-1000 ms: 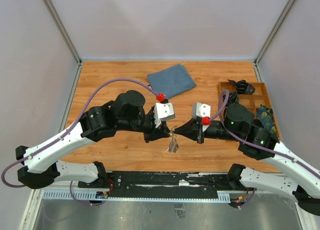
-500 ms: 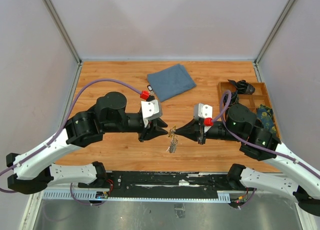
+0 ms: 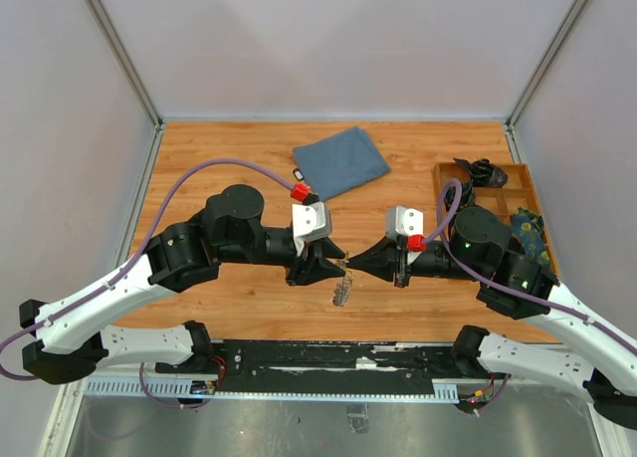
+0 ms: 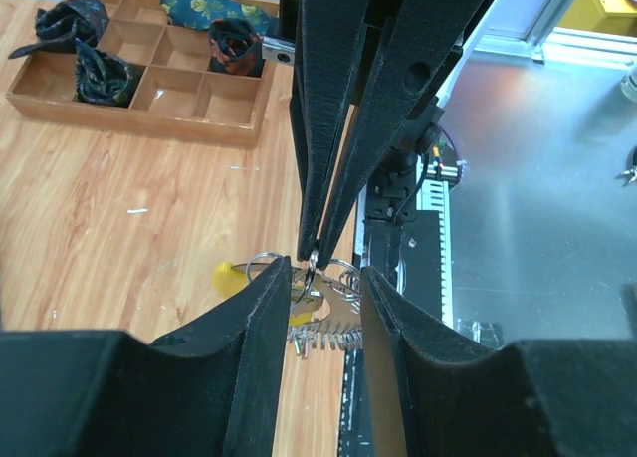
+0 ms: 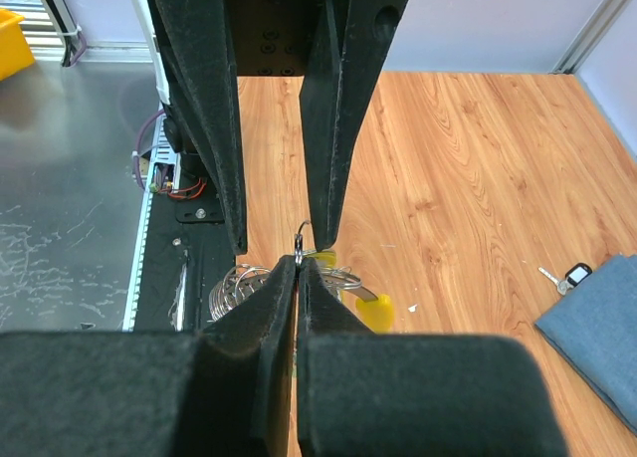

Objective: Put the keys on the keyring

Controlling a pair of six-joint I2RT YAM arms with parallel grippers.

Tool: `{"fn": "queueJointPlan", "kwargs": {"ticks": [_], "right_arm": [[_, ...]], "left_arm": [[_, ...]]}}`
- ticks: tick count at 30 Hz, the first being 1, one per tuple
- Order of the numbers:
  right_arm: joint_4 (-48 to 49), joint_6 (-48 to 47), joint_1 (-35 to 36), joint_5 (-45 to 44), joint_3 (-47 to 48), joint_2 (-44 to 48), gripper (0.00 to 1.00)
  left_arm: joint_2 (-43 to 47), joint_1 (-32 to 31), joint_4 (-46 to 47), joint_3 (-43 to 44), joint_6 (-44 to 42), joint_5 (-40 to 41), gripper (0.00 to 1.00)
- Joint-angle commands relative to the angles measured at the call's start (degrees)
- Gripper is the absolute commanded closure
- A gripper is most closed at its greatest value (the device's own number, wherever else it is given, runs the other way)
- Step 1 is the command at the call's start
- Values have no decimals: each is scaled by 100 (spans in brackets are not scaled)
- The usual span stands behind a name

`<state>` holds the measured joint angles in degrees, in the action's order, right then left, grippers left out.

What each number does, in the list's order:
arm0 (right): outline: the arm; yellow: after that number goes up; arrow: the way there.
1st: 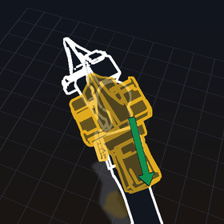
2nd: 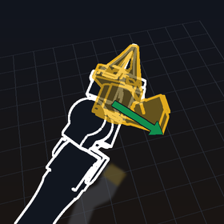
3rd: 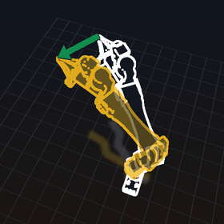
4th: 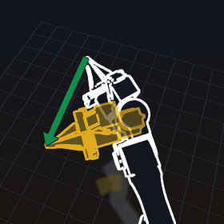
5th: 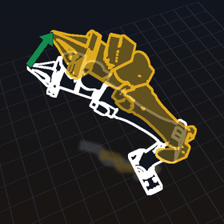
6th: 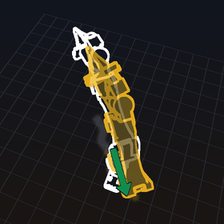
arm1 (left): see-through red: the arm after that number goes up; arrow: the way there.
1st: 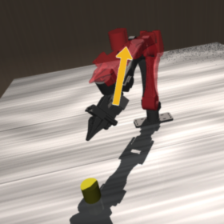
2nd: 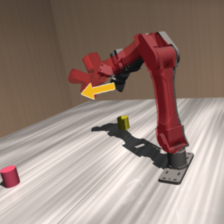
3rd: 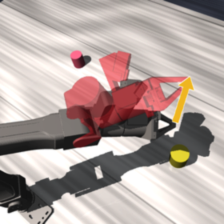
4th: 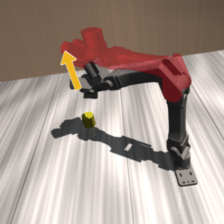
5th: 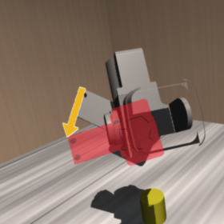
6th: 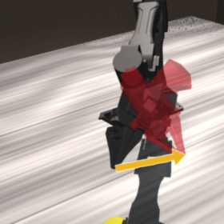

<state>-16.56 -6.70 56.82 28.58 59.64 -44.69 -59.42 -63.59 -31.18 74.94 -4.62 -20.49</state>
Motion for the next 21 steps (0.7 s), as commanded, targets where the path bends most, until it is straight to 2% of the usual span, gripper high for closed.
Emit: {"fn": "queueJointPlan", "kwargs": {"ticks": [1, 21], "right_arm": [[326, -55, -66, 101, 65, 63, 100], [695, 72, -66, -226, -40, 291, 100]], "left_arm": [[-5, -72, 232, -58, 66, -140, 60], [41, -71, 180, -220, 198, -237, 62]]}}
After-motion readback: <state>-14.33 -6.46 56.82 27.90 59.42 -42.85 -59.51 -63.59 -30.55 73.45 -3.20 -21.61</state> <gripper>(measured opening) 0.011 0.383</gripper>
